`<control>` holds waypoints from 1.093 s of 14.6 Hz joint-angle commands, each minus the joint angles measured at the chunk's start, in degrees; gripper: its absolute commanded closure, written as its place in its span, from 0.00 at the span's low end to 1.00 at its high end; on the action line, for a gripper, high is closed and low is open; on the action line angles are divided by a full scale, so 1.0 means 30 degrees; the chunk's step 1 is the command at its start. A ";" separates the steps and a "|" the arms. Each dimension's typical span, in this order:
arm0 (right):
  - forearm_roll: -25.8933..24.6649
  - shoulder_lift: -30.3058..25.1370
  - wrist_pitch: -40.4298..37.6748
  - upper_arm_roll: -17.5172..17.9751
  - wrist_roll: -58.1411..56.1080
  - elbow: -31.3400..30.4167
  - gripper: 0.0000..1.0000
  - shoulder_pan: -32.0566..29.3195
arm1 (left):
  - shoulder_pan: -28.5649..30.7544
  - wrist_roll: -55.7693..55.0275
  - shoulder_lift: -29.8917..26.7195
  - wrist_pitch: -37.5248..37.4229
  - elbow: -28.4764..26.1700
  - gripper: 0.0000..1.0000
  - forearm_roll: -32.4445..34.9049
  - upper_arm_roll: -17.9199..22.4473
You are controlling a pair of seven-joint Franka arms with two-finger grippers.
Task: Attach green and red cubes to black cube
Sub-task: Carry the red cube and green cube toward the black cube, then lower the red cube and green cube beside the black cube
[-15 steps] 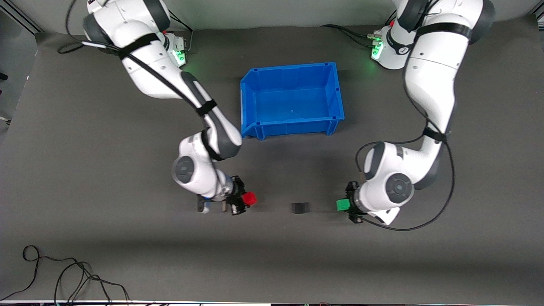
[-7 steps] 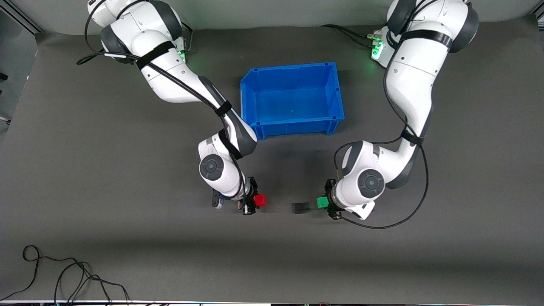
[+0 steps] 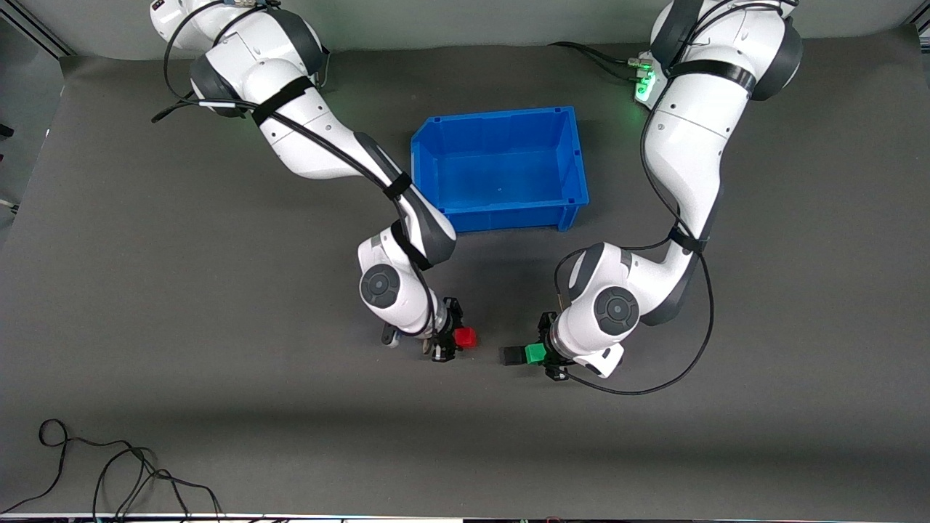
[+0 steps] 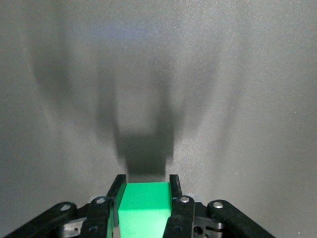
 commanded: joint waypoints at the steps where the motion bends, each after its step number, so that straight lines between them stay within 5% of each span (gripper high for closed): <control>1: 0.0033 0.0719 -0.0289 -0.0260 0.1073 0.1004 1.00 0.0712 | -0.0677 -0.0406 0.0773 0.0613 0.0660 1.00 0.0025 0.0265; 16: -0.1696 0.0719 -0.0260 -0.0349 0.3125 0.0916 1.00 0.1711 | -0.1207 -0.0201 0.0570 0.0234 0.0631 1.00 0.0728 0.0236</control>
